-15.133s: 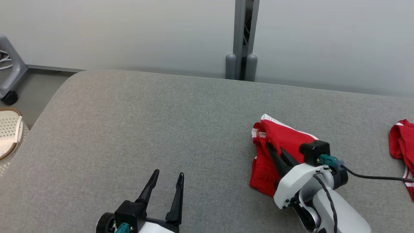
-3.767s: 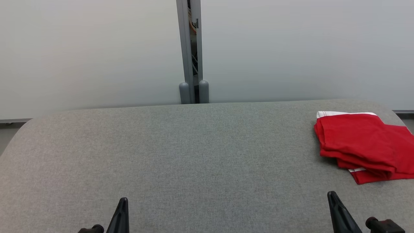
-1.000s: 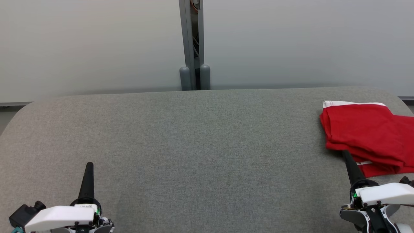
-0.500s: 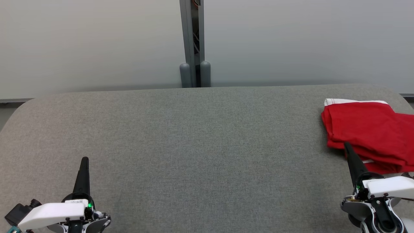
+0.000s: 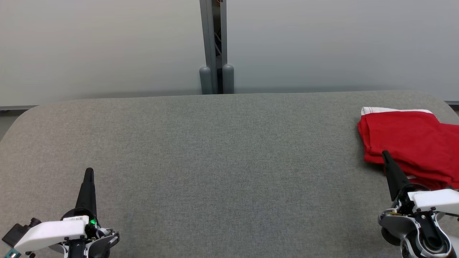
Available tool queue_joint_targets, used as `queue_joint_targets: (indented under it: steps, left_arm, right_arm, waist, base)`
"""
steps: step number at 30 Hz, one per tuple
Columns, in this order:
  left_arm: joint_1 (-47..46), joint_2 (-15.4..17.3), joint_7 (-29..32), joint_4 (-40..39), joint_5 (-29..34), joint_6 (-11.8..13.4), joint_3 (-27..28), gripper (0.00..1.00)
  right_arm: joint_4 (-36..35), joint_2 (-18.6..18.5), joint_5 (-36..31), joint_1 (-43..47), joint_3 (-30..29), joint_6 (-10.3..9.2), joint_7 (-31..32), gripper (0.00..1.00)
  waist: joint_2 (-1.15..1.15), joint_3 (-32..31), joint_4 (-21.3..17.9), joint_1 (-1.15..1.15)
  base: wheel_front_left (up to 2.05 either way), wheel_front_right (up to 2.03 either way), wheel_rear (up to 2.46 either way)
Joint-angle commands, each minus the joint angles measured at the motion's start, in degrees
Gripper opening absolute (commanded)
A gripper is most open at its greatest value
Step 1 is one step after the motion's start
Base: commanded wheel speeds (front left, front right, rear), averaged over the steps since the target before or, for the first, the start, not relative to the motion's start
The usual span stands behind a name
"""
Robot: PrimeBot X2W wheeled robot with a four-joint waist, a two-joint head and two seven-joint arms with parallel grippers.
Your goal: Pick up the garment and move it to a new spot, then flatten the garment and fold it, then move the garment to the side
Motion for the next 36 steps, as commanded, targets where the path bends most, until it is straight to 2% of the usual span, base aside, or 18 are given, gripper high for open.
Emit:
queue_joint_targets:
  steps: [1,11,36]
  left_arm:
    - [-1.4,0.3,0.3,-0.1,-0.8,-0.5,0.4,0.00]
    - [-2.0,0.4,1.1,0.1,-4.4,-1.0,1.0,0.00]
    - [-2.0,0.4,1.1,0.1,-4.3,-0.9,1.0,0.00]
  right_arm:
    - [0.1,-0.4,1.1,-0.8,-0.3,0.00,0.5,0.00]
    - [0.8,-0.3,4.8,-1.8,-0.8,0.00,1.8,0.00]
    - [0.8,-0.2,4.4,-1.8,-1.0,0.00,1.9,0.00]
  waist:
    - [0.00,0.1,0.0,0.00]
    - [0.00,0.5,0.1,0.00]
    - [0.00,0.6,0.1,0.00]
  base:
    - [0.00,0.00,0.00]
    - [0.00,0.00,0.00]
    - [0.00,0.00,0.00]
